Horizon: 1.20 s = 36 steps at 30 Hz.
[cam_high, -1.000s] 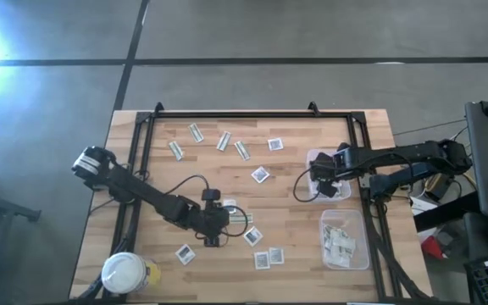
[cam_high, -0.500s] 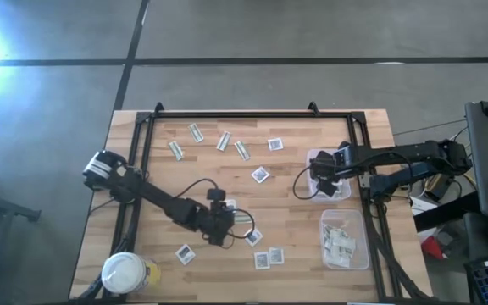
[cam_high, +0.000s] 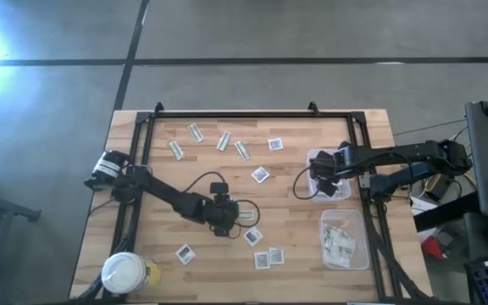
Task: Pick & Place First Aid Supplies
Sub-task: Put the towelette pack into the top bin
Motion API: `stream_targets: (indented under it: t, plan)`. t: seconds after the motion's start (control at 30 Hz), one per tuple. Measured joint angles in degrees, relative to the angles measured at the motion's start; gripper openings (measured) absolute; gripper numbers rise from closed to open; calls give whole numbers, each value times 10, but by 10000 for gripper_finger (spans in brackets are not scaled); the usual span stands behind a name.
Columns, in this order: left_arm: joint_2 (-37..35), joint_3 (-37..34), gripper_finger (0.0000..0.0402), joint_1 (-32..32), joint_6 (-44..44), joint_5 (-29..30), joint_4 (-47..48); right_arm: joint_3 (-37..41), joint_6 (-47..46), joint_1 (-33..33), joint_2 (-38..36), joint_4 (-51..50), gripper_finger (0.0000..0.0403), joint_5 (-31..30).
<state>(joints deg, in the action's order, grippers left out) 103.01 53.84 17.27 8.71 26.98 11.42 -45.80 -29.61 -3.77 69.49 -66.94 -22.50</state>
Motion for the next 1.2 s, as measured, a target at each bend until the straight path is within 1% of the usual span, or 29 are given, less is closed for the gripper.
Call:
stream_targets:
  t: [0.1,0.23,0.3,0.5,0.6,0.67,0.87,0.97,1.07,1.2]
  plan:
    - [1,0,173,-13,4,-6,4,0,0,0,0,0,111,0]
    - [0,0,155,-37,15,-44,16,0,0,0,0,0,104,0]
    - [0,-3,135,-48,17,-56,23,0,0,0,0,0,102,1]
    - [0,-4,60,-62,13,-58,47,0,0,0,0,0,94,9]
    - [1,-5,23,-62,1,-59,48,0,1,0,0,0,93,34]
    - [1,-5,7,-61,-2,-56,49,0,1,0,0,0,94,54]
    - [-5,-3,1,-55,-3,-36,54,0,3,0,0,-2,102,117]
    - [-16,0,0,-44,-4,-19,75,0,3,0,0,-2,102,147]
    - [-29,7,0,-33,-2,-12,94,0,3,3,-1,-1,96,163]
    - [-45,19,0,-16,1,-6,94,0,0,15,-1,-1,84,172]
